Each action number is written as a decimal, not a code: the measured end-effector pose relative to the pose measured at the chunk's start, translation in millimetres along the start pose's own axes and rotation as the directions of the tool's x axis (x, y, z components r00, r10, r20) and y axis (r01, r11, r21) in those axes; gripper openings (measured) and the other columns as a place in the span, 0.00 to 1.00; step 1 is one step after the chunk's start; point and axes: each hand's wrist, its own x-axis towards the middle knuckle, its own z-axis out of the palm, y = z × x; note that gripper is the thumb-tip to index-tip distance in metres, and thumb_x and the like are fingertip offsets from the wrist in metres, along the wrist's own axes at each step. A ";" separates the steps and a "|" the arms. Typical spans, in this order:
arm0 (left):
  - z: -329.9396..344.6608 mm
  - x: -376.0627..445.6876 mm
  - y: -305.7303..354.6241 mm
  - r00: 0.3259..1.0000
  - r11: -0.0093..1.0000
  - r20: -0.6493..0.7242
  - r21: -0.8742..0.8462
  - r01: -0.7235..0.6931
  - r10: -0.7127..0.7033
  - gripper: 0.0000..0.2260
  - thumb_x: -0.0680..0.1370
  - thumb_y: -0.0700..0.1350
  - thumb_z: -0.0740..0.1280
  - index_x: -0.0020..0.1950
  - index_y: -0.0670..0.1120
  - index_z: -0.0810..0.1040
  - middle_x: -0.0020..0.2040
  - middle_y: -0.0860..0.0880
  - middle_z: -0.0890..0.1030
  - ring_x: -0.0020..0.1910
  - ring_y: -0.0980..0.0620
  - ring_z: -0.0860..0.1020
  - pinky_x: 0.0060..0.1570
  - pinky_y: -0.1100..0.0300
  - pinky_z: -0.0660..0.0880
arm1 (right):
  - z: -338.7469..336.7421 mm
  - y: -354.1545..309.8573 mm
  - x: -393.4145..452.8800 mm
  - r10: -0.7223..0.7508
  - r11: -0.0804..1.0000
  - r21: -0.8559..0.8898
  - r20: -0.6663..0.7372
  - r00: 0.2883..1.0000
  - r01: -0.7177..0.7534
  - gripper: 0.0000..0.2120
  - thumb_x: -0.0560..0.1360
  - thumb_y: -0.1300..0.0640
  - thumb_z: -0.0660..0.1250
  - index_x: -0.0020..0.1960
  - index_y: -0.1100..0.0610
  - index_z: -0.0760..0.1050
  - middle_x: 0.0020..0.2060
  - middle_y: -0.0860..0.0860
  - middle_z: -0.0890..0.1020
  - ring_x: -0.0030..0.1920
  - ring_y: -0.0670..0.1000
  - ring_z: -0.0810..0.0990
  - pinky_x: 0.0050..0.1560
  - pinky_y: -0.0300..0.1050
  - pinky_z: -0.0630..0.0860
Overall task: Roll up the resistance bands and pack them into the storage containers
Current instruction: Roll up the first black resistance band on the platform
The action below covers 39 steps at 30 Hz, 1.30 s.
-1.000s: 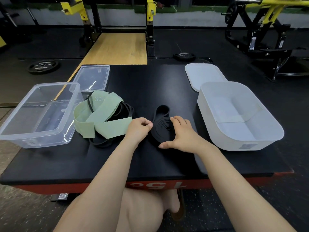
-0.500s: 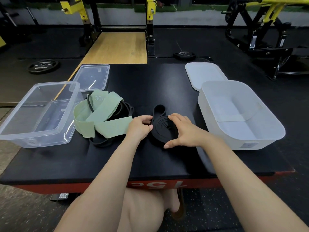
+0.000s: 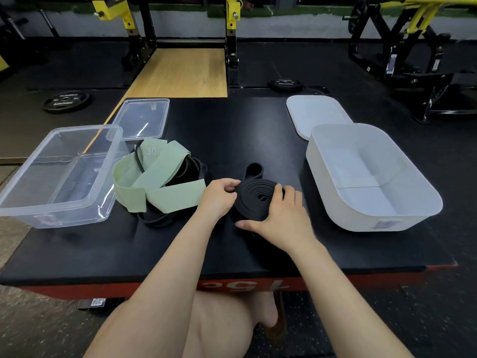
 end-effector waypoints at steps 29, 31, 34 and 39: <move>2.3 -15.8 6.6 0.995 0.985 -0.085 0.154 0.071 -0.059 0.14 0.74 0.45 0.70 0.57 0.41 0.74 0.50 0.48 0.76 0.51 0.50 0.75 0.49 0.62 0.68 | -25.3 16.4 23.9 -0.178 0.984 0.083 0.301 0.937 0.160 0.55 0.66 0.34 0.70 0.78 0.57 0.44 0.75 0.51 0.51 0.75 0.52 0.47 0.72 0.49 0.56; 2.4 -14.6 6.8 0.995 0.986 -0.082 0.149 0.075 -0.064 0.14 0.74 0.44 0.70 0.57 0.41 0.74 0.54 0.47 0.76 0.54 0.48 0.75 0.50 0.62 0.68 | -22.9 11.6 19.1 -0.127 0.991 0.072 0.286 0.950 0.111 0.54 0.66 0.31 0.68 0.78 0.56 0.43 0.76 0.50 0.49 0.75 0.53 0.46 0.72 0.50 0.56; 3.2 -12.2 6.9 0.995 0.988 -0.076 0.135 0.080 -0.070 0.13 0.74 0.43 0.70 0.56 0.42 0.73 0.57 0.43 0.76 0.56 0.46 0.75 0.52 0.59 0.69 | -16.6 2.7 8.9 -0.022 0.999 0.045 0.145 0.989 0.016 0.50 0.68 0.28 0.62 0.78 0.54 0.47 0.76 0.52 0.50 0.75 0.54 0.48 0.70 0.51 0.60; 4.5 -10.5 6.0 0.995 0.994 -0.063 0.075 0.080 -0.075 0.17 0.74 0.41 0.69 0.61 0.43 0.70 0.59 0.45 0.76 0.58 0.48 0.74 0.52 0.61 0.69 | -3.6 -2.0 5.3 0.046 0.987 0.155 0.036 0.998 -0.051 0.43 0.72 0.34 0.63 0.77 0.54 0.51 0.76 0.51 0.52 0.75 0.52 0.49 0.68 0.51 0.63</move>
